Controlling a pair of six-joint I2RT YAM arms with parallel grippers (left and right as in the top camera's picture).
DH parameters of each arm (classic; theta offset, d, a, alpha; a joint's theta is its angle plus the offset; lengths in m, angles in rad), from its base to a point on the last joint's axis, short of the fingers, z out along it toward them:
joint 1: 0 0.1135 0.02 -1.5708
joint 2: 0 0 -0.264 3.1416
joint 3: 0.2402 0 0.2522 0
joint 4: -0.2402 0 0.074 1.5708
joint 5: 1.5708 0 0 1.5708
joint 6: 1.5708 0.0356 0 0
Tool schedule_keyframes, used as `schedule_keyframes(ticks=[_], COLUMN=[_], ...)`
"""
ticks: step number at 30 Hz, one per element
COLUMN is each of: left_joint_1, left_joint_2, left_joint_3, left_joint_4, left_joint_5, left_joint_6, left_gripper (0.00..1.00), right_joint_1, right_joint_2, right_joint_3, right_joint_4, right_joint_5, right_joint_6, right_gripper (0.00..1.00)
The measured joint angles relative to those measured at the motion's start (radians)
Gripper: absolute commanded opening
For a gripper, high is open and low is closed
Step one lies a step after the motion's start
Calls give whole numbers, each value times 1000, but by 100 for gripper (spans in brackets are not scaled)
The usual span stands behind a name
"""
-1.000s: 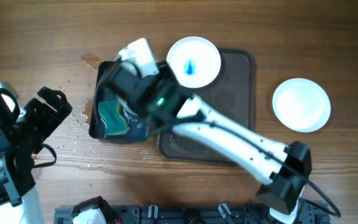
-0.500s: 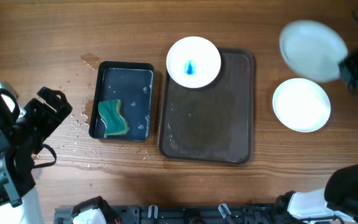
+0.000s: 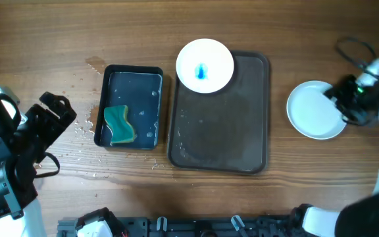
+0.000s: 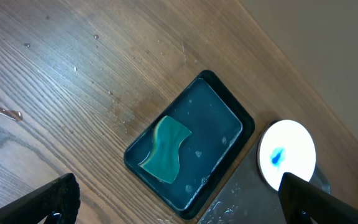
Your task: Clean dirty plates on tray and stack at the side
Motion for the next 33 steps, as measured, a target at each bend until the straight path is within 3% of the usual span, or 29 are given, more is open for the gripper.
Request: schedule_keyframes(ticks=[3,6,13,14,16,18,21,24,29,31,33], left_joint_1=[0,0,0,0,0,0,0,0,0,0,0], left_joint_2=[0,-1,-2,-2,-2,-2,-2,-2,-2,-2,-2], left_joint_3=[0,0,0,0,0,0,0,0,1,1,2], left_joint_4=[0,1,-1,0,0,0,0,-1,0,0,3], left_joint_5=[0,0,0,0,0,0,0,0,0,0,0], left_joint_6=[0,0,0,0,0,0,0,0,0,0,0], left_gripper=[100,100,100,100,100,100,100,100,100,100,100], right_joint_1=[326,568,567,559,545,542,541,525,504,512,526], right_joint_2=[-9,115,608,648,692,707,700,572,128,53,63], right_joint_3=[99,138,145,145,145,145,154,146,150,58,-148], right_joint_4=[20,180,618,644,695,729,641,403,2,-29,108], right_joint_5=[23,139,250,238,209,190,169,170,184,184,172], right_joint_6=[-65,-124,-155,-146,-109,-63,-21,-8,67,148,233], right_gripper=[47,47,50,43,8,4,4,4,4,4,4])
